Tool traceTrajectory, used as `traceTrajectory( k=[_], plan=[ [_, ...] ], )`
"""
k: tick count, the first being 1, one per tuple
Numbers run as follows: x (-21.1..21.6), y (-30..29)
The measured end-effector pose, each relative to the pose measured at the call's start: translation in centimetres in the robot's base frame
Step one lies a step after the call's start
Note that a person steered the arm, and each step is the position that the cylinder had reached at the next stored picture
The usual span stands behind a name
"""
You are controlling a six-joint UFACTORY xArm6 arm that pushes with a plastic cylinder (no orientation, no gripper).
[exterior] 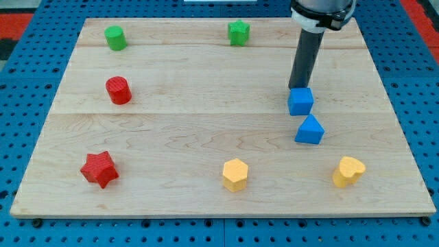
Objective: Move the yellow hexagon into the blue blocks
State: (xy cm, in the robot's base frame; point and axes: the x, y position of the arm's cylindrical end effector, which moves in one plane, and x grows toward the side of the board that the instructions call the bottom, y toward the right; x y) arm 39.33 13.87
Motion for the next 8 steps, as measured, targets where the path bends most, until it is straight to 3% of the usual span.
traceTrajectory(
  k=[1, 2, 3, 5, 6, 7, 8],
  plan=[
    [3.6, -0.7],
    [4.4, -2.3],
    [4.6, -12.3],
    [14.1, -13.2],
    [15.3, -17.1],
    [20.0, -16.9],
    [20.6, -12.2]
  ],
)
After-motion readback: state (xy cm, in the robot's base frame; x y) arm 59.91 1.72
